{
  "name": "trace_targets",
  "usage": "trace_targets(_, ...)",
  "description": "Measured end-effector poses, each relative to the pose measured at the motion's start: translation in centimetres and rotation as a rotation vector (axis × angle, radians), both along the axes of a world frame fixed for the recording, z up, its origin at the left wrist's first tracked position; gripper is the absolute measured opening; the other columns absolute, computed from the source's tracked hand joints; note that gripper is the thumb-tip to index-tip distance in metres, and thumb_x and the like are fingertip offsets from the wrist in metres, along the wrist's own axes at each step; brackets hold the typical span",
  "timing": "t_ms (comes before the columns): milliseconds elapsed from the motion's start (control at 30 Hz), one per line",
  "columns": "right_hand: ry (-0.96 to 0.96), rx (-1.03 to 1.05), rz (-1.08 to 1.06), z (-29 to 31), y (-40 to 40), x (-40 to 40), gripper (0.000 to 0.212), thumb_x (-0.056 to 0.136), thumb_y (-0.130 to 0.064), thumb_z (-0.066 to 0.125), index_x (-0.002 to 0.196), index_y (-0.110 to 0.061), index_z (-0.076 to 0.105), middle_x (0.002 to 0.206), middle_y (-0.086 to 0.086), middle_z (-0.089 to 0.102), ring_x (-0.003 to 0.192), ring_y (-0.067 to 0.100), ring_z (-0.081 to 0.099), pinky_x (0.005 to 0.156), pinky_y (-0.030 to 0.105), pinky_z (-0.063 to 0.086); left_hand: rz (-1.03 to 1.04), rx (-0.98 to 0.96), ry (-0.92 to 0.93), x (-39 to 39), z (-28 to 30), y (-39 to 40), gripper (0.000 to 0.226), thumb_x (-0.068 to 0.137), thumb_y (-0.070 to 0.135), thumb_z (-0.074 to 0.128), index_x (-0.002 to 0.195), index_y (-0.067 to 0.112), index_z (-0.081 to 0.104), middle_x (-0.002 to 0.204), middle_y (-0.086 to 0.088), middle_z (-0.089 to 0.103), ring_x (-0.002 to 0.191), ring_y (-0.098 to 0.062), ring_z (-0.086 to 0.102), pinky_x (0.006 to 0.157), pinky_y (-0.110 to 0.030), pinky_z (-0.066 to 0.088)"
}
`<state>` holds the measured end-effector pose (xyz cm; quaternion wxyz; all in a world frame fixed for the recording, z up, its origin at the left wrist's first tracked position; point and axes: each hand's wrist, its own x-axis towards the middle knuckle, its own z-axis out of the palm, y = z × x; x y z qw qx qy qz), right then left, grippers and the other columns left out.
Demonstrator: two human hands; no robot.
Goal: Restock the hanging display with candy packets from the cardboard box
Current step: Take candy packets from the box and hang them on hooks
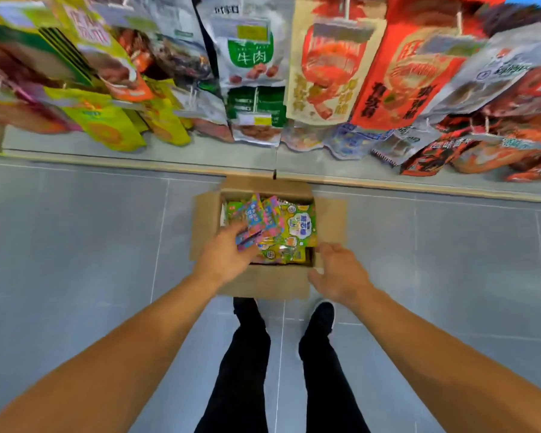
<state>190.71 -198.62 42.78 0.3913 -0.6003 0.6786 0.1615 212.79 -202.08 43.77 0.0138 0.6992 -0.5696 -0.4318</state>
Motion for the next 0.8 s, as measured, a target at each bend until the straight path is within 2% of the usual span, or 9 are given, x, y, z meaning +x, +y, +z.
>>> trace_targets(133, -0.021, 0.064, 0.022, -6.2, -1.5, 2.7, 0.053, 0.089, -0.032, 0.059, 0.137, -0.014, 0.046, 0.133, 0.01, 0.05, 0.121, 0.032, 0.049, 0.094, 0.04, 0.049, 0.084, 0.064, -0.017, 3.1, -5.7, 0.0, 0.049, 0.087, 0.028, 0.067, 0.135, 0.021, 0.055, 0.129, -0.005, 0.064, 0.118, -0.027, 0.058, 0.086, -0.025, 0.042)
trace_targets(267, -0.015, 0.158, 0.084, -12.8, -2.3, 3.8, 0.047, 0.087, -0.034, 0.061, 0.127, -0.011, 0.048, 0.126, 0.011, 0.051, 0.114, 0.032, 0.052, 0.087, 0.041, 0.052, 0.151, 0.141, -0.033, 4.3, -11.9, 0.6, 0.049, 0.089, 0.027, 0.064, 0.136, 0.024, 0.054, 0.128, -0.005, 0.063, 0.116, -0.027, 0.057, 0.09, -0.026, 0.043)
trace_targets(367, -0.034, 0.167, 0.123, -17.5, -2.9, 3.9, 0.046, 0.087, -0.031, 0.061, 0.126, -0.009, 0.05, 0.126, 0.013, 0.051, 0.115, 0.034, 0.052, 0.088, 0.041, 0.051, 0.176, 0.194, -0.031, 4.4, -16.9, 1.1, 0.052, 0.086, 0.028, 0.066, 0.137, 0.025, 0.053, 0.127, -0.006, 0.063, 0.113, -0.025, 0.059, 0.092, -0.028, 0.044)
trace_targets(533, -0.038, 0.231, 0.116, -27.5, -3.2, 3.4, 0.054, 0.086, -0.018, 0.064, 0.136, -0.012, 0.047, 0.137, 0.011, 0.048, 0.122, 0.031, 0.051, 0.091, 0.036, 0.048, 0.059, 0.246, -0.051, 3.7, -26.6, 2.2, 0.049, 0.086, 0.029, 0.065, 0.133, 0.026, 0.053, 0.12, -0.002, 0.064, 0.103, -0.024, 0.061, 0.086, -0.031, 0.048)
trace_targets(667, -0.019, 0.281, 0.166, -34.7, -3.1, 3.5, 0.057, 0.083, -0.013, 0.064, 0.136, -0.016, 0.046, 0.136, 0.009, 0.048, 0.124, 0.03, 0.05, 0.093, 0.041, 0.051, -0.049, 0.231, -0.08, 3.5, -32.8, 2.3, 0.051, 0.086, 0.031, 0.064, 0.134, 0.022, 0.052, 0.129, -0.003, 0.06, 0.112, -0.024, 0.058, 0.088, -0.034, 0.047)
trace_targets(800, -0.021, 0.307, 0.225, -40.8, -2.9, 4.9, 0.061, 0.084, -0.01, 0.064, 0.142, -0.015, 0.043, 0.144, 0.011, 0.045, 0.129, 0.033, 0.048, 0.096, 0.042, 0.05, -0.044, 0.17, -0.068, 3.6, -38.2, 1.5, 0.047, 0.082, 0.027, 0.065, 0.127, 0.017, 0.058, 0.121, -0.004, 0.064, 0.111, -0.026, 0.059, 0.085, -0.037, 0.052)
